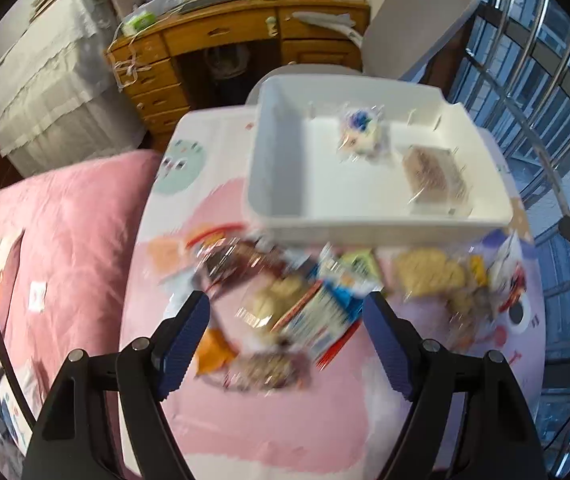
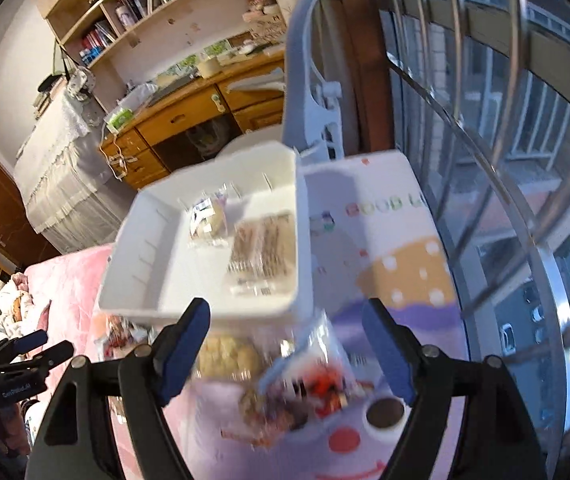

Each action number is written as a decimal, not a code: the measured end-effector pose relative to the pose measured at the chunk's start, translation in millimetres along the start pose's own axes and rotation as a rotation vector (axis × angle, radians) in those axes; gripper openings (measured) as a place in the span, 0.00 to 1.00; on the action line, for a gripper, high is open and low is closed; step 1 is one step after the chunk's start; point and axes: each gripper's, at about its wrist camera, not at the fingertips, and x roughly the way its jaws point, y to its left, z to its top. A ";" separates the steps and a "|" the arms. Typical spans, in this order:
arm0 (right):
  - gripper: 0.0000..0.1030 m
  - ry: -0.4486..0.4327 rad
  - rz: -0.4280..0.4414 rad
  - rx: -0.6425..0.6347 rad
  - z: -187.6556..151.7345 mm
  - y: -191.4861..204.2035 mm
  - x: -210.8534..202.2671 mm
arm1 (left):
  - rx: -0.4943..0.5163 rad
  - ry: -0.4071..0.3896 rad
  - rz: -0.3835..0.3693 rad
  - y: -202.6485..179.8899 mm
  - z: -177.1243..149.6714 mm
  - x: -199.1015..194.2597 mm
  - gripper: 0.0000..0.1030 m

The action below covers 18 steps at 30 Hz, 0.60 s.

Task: Organize snacks
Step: 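Withdraw both tools from the tray back over the snack pile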

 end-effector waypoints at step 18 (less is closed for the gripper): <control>0.77 0.128 -0.058 0.052 -116.0 84.3 -7.5 | 0.090 0.065 -0.136 105.1 -39.2 0.8 0.75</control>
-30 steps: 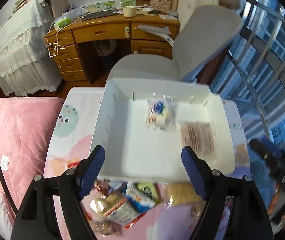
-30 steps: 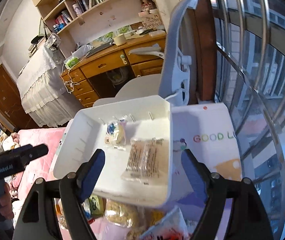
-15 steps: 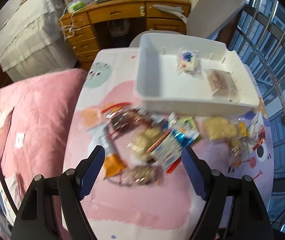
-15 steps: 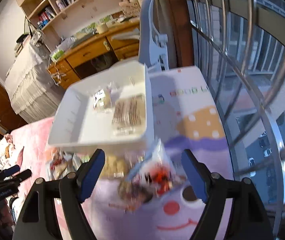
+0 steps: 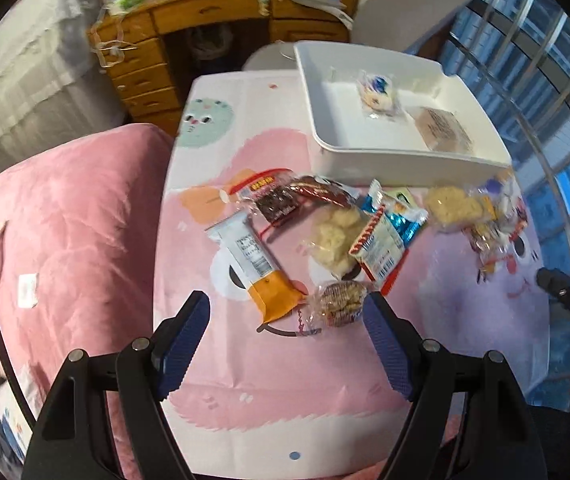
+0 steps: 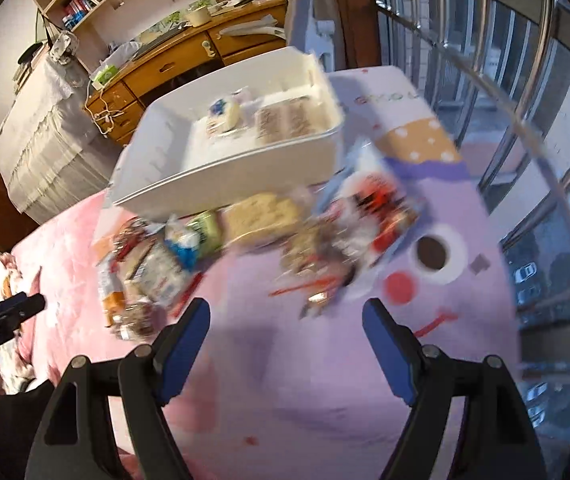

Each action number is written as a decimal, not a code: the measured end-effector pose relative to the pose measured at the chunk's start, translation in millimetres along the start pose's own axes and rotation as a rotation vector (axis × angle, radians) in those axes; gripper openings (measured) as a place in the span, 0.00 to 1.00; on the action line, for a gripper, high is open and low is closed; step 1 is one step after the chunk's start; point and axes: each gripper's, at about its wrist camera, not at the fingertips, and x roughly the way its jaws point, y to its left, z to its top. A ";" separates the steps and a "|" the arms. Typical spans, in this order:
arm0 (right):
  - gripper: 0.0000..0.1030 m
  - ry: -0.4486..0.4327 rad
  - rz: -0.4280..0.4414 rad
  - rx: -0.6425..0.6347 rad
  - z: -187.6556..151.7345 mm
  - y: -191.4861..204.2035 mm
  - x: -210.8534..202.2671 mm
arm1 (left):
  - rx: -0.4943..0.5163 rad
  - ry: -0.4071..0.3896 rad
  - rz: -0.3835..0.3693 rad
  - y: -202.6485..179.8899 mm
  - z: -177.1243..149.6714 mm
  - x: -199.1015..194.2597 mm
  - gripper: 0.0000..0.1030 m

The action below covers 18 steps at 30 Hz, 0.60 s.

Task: Organize snacks
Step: 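Withdraw both tools from the tray back over the snack pile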

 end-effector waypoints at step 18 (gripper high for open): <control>0.77 0.032 -0.004 0.109 -69.7 122.2 51.9 | 0.198 0.091 -0.118 46.4 1.7 60.2 0.77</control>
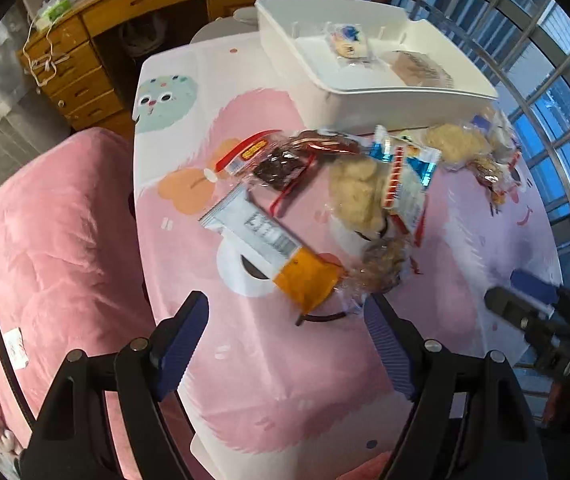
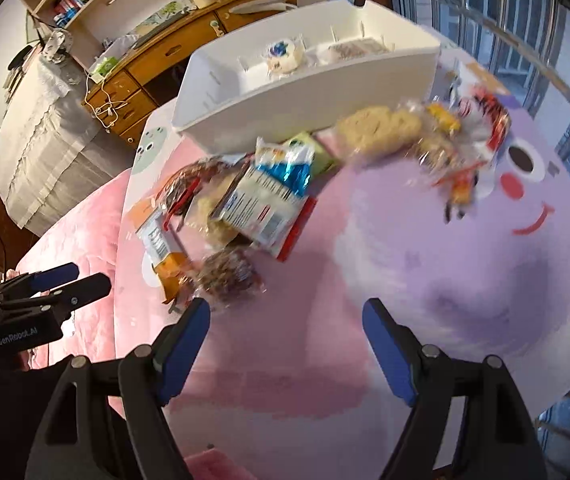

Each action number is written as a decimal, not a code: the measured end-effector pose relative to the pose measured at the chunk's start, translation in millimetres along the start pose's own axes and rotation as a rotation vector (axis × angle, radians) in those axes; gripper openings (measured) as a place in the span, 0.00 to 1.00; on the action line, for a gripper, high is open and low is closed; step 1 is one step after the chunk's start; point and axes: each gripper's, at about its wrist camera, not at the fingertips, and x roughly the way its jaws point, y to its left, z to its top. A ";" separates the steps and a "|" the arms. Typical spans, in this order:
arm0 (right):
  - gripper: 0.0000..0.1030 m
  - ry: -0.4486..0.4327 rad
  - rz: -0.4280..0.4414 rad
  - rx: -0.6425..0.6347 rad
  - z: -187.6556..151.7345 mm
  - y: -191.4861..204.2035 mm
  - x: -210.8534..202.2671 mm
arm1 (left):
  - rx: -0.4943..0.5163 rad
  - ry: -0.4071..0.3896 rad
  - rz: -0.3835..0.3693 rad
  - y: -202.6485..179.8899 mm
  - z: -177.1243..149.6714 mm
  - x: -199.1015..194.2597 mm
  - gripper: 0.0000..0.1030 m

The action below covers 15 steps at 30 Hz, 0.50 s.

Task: Organize snacks
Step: 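Withdraw both tools from the tray back over the snack pile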

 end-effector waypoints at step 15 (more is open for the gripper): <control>0.77 0.042 -0.047 -0.149 -4.9 59.0 47.5 | -0.137 0.173 -0.088 24.5 24.2 74.1 0.77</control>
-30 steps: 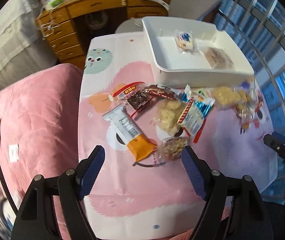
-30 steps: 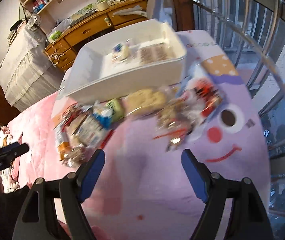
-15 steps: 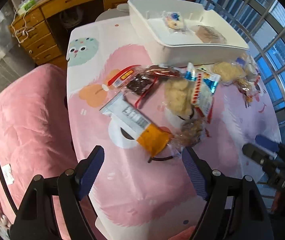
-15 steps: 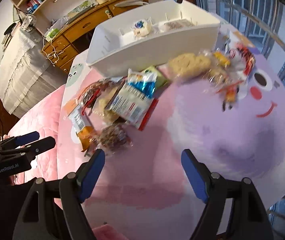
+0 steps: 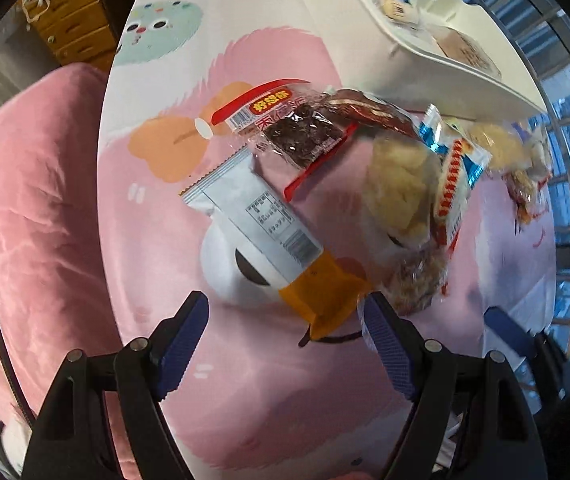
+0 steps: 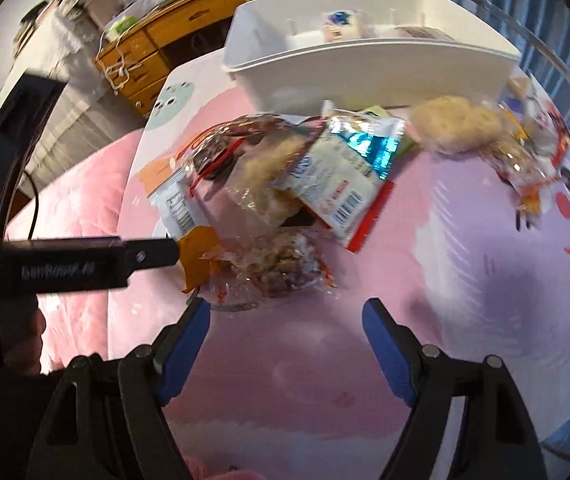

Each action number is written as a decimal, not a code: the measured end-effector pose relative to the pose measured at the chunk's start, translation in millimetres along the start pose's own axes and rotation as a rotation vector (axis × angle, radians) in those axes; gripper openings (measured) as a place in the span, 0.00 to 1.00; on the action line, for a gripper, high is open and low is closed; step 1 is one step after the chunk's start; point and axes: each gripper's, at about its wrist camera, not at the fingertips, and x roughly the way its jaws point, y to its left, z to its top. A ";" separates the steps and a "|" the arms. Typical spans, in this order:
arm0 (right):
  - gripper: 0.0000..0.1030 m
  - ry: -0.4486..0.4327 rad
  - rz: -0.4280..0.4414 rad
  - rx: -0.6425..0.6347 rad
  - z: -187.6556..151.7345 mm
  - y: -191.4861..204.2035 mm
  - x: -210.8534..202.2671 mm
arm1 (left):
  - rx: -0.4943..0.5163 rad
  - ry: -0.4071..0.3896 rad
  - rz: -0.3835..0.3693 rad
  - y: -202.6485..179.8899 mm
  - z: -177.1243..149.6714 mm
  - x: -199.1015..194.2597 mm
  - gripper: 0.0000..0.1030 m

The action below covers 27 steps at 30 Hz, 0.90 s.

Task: Organize snacks
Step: 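Withdraw both tools from the tray back over the snack pile, then grasp the orange-wrapped bar with left gripper while right grasps nut cookie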

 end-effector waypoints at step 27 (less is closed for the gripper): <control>0.62 0.026 -0.011 -0.090 24.1 5.3 54.3 | -0.199 -0.006 -0.018 24.6 24.8 34.3 0.48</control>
